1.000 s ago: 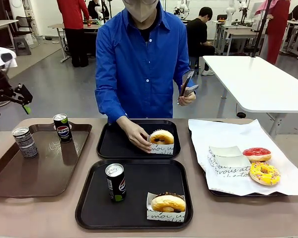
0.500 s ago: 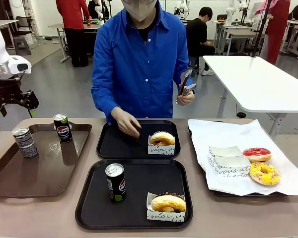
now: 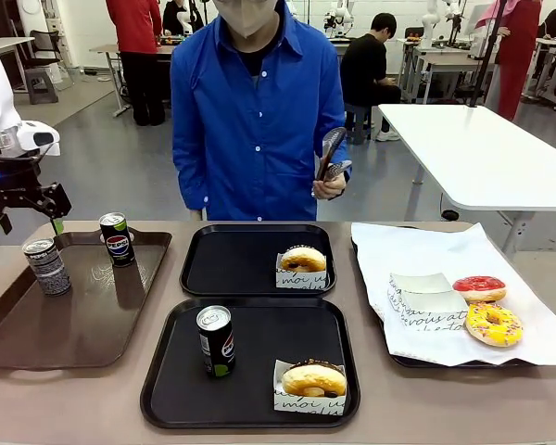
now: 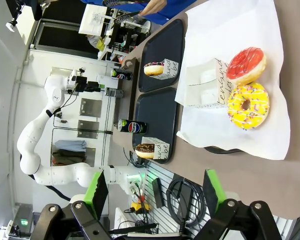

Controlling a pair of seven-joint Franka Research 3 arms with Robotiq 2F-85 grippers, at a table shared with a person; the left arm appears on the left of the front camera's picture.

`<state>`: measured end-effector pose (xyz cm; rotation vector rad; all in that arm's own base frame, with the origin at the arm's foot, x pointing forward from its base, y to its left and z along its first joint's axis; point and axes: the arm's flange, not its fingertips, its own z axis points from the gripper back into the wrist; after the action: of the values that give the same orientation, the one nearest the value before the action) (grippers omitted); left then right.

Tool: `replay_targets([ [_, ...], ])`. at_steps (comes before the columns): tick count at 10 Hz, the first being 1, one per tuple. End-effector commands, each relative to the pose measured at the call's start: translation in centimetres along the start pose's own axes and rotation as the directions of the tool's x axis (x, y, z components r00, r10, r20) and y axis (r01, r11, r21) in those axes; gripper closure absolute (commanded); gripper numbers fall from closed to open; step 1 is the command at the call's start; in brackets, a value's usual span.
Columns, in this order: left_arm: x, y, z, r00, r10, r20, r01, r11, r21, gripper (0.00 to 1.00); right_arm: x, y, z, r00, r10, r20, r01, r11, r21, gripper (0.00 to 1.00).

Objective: Set up donuts and drinks on trays.
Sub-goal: Pick up one Pepsi coke from the Handle tray and place it on the Flat Tray without a Pepsi coke.

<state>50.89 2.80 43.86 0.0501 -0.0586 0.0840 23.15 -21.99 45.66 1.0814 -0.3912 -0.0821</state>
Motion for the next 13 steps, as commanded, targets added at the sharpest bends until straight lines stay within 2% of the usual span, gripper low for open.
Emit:
replay_targets([
  [1,1.0,0.3,-0.4,0.999,-0.017,-0.044,0.016,0.999,-0.032,0.00,0.1,-0.1,0.0,1.000,0.017,0.010,-0.018,1.000,0.020,0.00],
  [9,0.0,0.0,-4.1,0.996,-0.044,-0.083,0.039,0.997,-0.062,0.00,0.1,-0.1,0.0,1.000,0.017,0.010,-0.018,1.000,0.020,0.00],
  [13,-0.2,0.6,-5.6,0.994,-0.078,-0.074,0.071,0.993,-0.097,0.00,0.1,-0.1,0.0,1.000,0.017,0.010,-0.018,1.000,0.020,0.00],
])
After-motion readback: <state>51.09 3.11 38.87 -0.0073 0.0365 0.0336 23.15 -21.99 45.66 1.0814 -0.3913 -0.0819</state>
